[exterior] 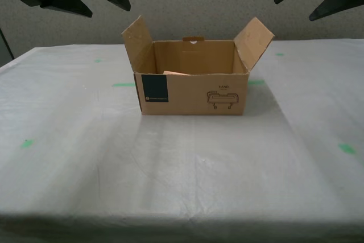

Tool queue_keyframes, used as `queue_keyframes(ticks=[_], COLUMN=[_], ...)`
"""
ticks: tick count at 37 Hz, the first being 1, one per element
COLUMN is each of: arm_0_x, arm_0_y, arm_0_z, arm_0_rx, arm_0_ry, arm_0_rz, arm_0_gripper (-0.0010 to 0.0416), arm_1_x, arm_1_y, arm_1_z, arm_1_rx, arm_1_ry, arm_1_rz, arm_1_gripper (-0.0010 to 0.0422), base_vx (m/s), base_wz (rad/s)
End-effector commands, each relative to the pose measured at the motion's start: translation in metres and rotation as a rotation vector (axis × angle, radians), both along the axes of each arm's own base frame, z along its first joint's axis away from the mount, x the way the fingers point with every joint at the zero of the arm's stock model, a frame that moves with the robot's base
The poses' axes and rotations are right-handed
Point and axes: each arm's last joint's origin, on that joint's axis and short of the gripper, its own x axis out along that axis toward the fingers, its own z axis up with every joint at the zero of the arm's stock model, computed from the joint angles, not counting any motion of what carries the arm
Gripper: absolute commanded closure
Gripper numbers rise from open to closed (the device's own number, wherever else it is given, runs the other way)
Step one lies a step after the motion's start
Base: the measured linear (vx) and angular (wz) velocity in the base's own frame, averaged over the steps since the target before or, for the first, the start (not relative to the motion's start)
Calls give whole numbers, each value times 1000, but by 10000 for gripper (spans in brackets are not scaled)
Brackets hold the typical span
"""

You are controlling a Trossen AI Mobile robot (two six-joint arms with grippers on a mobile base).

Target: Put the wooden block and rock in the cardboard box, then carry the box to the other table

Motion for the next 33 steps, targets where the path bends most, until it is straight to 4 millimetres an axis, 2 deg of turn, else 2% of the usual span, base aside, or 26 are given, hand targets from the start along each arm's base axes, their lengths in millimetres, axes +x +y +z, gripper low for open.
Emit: queue_keyframes(ticks=[1,33], arm_0_x=[0,0], arm_0_y=[0,0], arm_0_z=[0,0], arm_0_rx=[-1,-1], arm_0_ry=[0,0], arm_0_rz=[-4,-4], arm_0_gripper=[12,12], arm_1_x=[0,0], arm_1_y=[0,0], arm_1_z=[1,1], arm_1_rx=[-1,-1], arm_1_ry=[-5,-5], arm_1_rz=[1,1], arm_1_gripper=[12,12], base_vx=[0,0], base_wz=[0,0])
